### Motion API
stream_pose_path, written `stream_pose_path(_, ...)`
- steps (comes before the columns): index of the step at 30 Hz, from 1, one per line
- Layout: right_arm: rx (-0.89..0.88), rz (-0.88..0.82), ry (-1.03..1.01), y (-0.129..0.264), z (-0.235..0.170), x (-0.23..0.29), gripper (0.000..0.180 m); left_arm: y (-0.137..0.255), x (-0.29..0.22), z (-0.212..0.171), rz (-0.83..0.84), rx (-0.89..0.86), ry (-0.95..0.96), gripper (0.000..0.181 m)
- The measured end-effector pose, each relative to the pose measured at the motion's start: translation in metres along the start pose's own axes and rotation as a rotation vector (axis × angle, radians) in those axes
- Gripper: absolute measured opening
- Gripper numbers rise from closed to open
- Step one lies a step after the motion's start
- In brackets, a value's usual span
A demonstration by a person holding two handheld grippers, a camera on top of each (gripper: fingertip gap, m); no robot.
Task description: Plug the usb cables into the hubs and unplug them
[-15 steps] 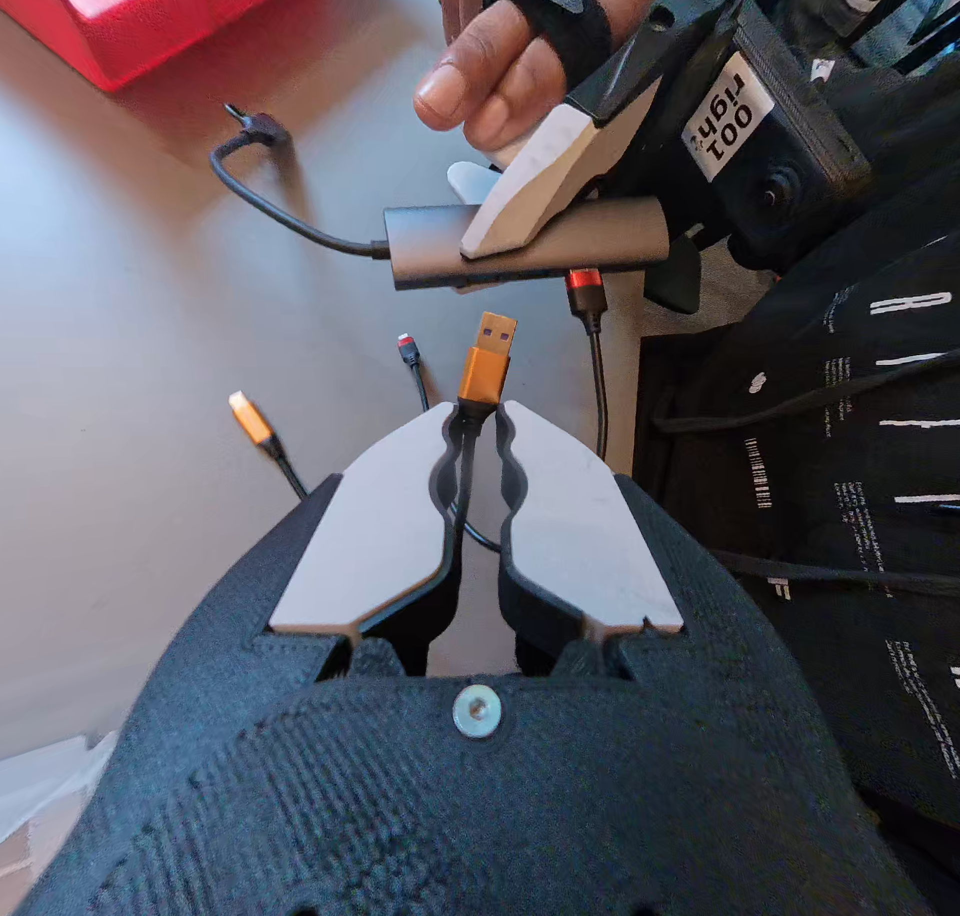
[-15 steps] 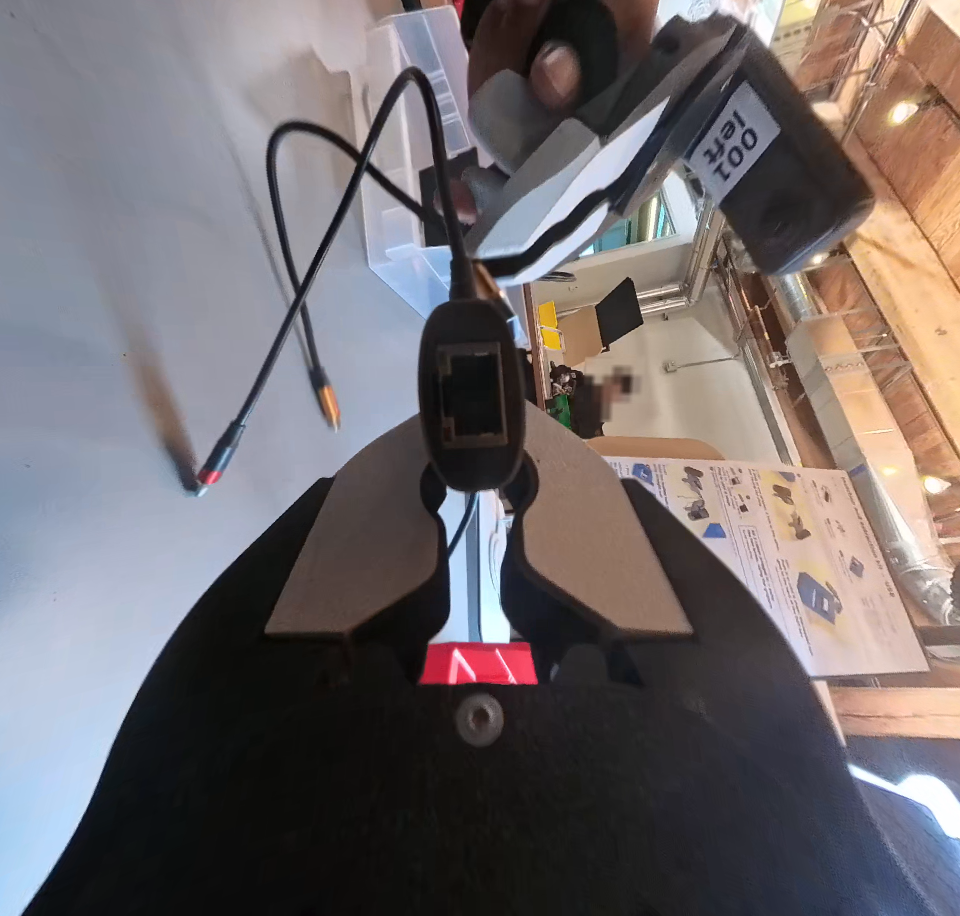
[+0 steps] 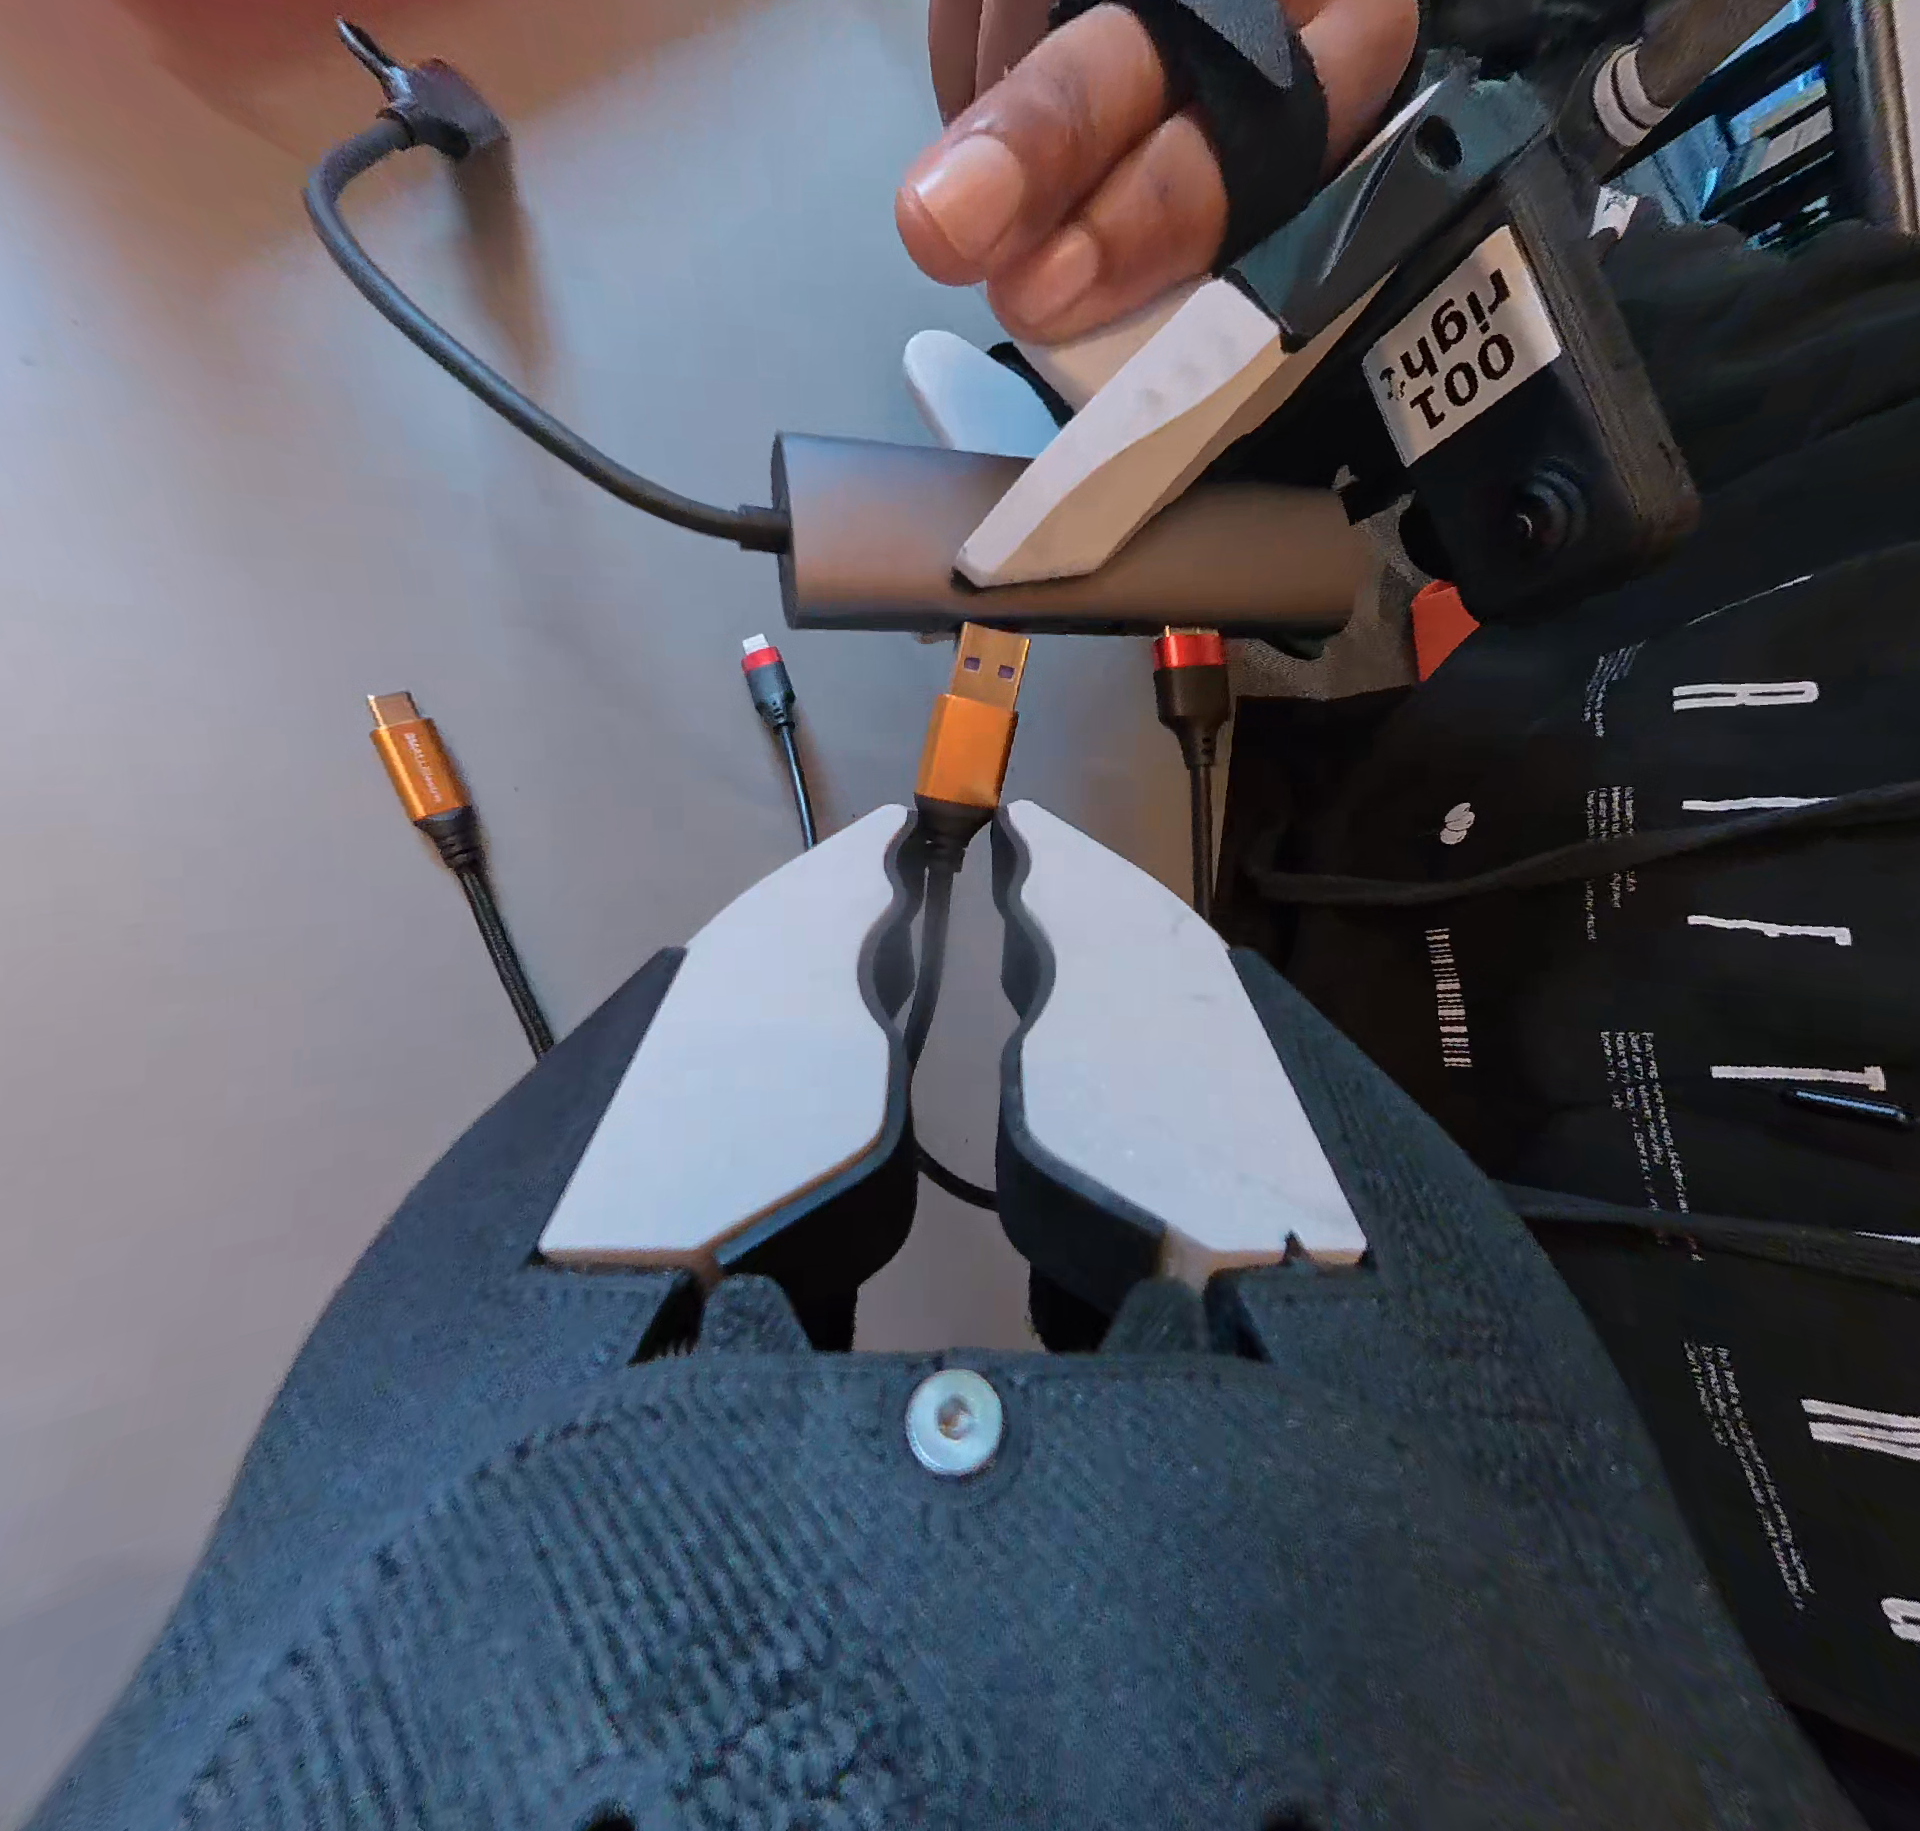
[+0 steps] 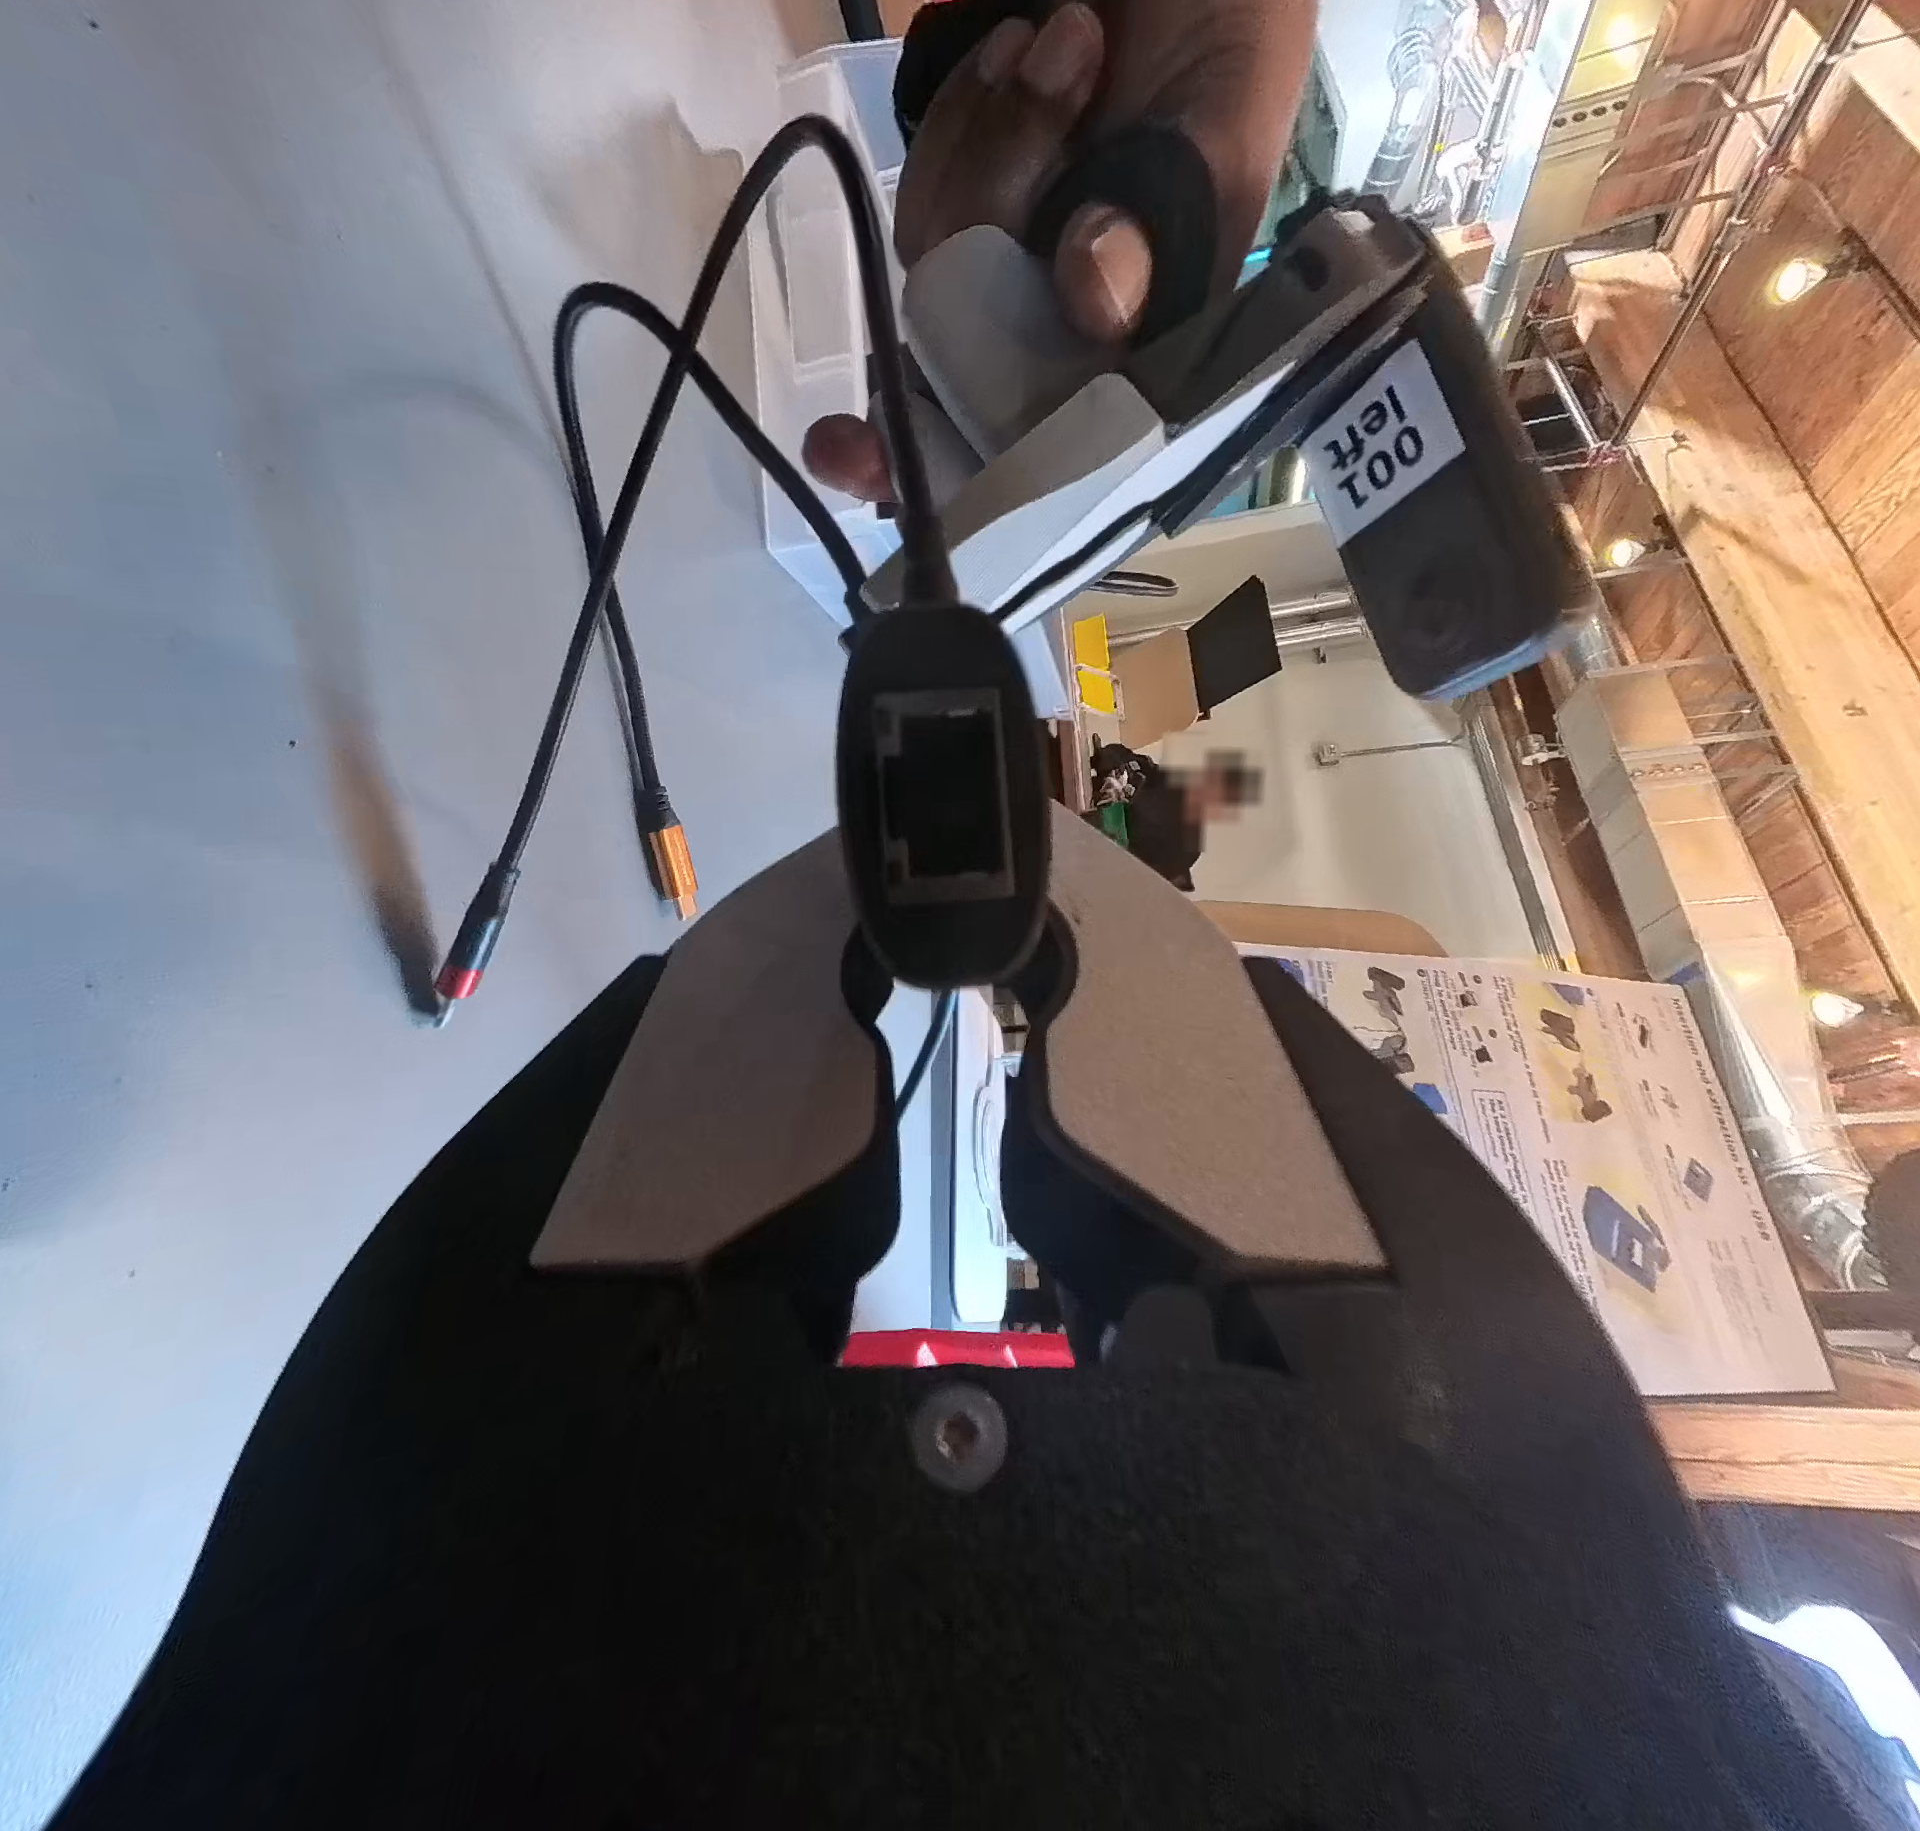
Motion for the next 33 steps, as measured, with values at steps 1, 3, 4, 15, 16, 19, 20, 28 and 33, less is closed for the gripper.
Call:
stream_pose_path(1, 0.004, 0.000, 0.007, -0.001, 0.000, 0.001, 0.018, -0.001, 0.000, 0.000, 0.005, 0.006, 0.006, 0.012)
stream_pose_path(3, 0.021, 0.005, 0.035, -0.001, -0.001, 0.003, 0.018, -0.002, 0.002, -0.001, 0.018, 0.017, 0.013, 0.012)
stream_pose_path(4, 0.032, 0.005, 0.054, -0.002, -0.001, 0.004, 0.018, -0.003, 0.003, -0.001, 0.025, 0.025, 0.023, 0.012)
stream_pose_path(15, 0.096, 0.030, 0.146, -0.011, 0.000, 0.020, 0.018, -0.001, 0.005, 0.000, 0.120, 0.153, -0.019, 0.011)
stream_pose_path(16, 0.085, 0.015, 0.136, -0.011, 0.001, 0.020, 0.018, 0.001, 0.005, 0.001, 0.121, 0.139, -0.025, 0.011)
stream_pose_path(19, 0.035, 0.026, 0.104, -0.009, 0.008, 0.023, 0.018, 0.001, 0.004, -0.003, 0.100, 0.103, -0.045, 0.011)
stream_pose_path(20, 0.018, 0.028, 0.092, -0.008, 0.010, 0.023, 0.018, 0.001, 0.003, -0.005, 0.080, 0.079, -0.049, 0.011)
stream_pose_path(28, -0.056, 0.027, -0.107, -0.005, 0.010, 0.012, 0.018, 0.000, -0.016, -0.004, -0.069, -0.108, -0.102, 0.009)
stream_pose_path(33, 0.009, 0.023, -0.127, -0.005, 0.006, 0.008, 0.018, -0.006, -0.014, 0.001, -0.067, -0.177, -0.087, 0.009)
Point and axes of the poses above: each gripper's, where its closed fingertips meet, y back along the fingers, z out of its top, x = y × z across the jaws, the point moved 5 cm from there along y, back along the fingers, and after that the axes turned 9 degrees about -y, right-handed, at the moved point
